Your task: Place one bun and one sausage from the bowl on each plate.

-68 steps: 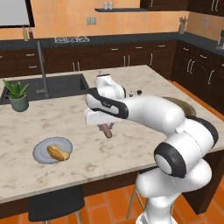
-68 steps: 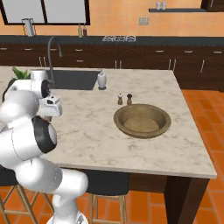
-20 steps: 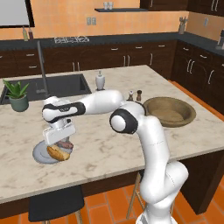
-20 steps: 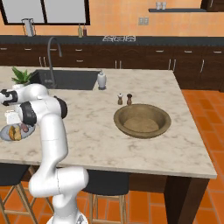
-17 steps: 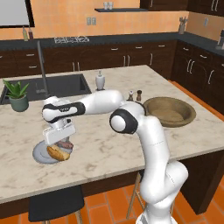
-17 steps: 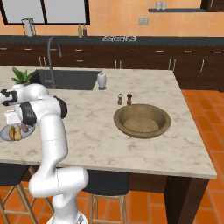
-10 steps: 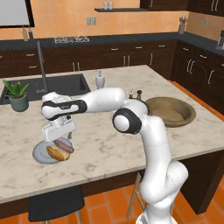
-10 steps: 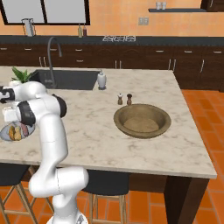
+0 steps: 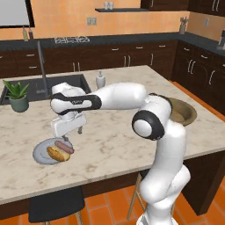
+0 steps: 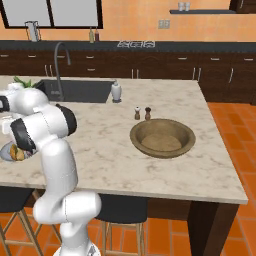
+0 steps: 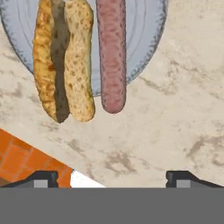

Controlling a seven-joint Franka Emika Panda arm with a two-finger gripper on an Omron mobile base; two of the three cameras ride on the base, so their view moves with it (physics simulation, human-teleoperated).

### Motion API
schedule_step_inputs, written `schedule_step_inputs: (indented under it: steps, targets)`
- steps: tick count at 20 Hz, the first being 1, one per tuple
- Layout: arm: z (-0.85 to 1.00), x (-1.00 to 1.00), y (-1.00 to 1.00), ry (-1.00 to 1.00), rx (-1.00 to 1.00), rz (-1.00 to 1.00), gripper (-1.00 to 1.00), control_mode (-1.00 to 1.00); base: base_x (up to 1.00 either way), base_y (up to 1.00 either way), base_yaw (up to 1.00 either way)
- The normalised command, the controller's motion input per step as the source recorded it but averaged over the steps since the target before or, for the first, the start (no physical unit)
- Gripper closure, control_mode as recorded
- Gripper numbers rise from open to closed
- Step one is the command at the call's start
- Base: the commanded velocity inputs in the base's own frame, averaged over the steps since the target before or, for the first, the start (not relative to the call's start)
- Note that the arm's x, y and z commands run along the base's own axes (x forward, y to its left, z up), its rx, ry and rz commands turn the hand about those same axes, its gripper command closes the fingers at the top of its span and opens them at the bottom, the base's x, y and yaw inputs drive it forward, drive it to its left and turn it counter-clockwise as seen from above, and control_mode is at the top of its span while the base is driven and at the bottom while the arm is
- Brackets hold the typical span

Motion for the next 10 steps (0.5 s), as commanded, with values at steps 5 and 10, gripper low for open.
schedule_step_inputs:
  steps: [5,10]
  targets:
    - [-0.14,-0.48,-0.43,-0.04,0.06,-0.04,-1.00,-1.00,0.00,0.00,0.00]
    - [1.00,-0.29,-0.46,-0.15,0.08,-0.12,-1.00,-1.00,0.00,0.00,0.00]
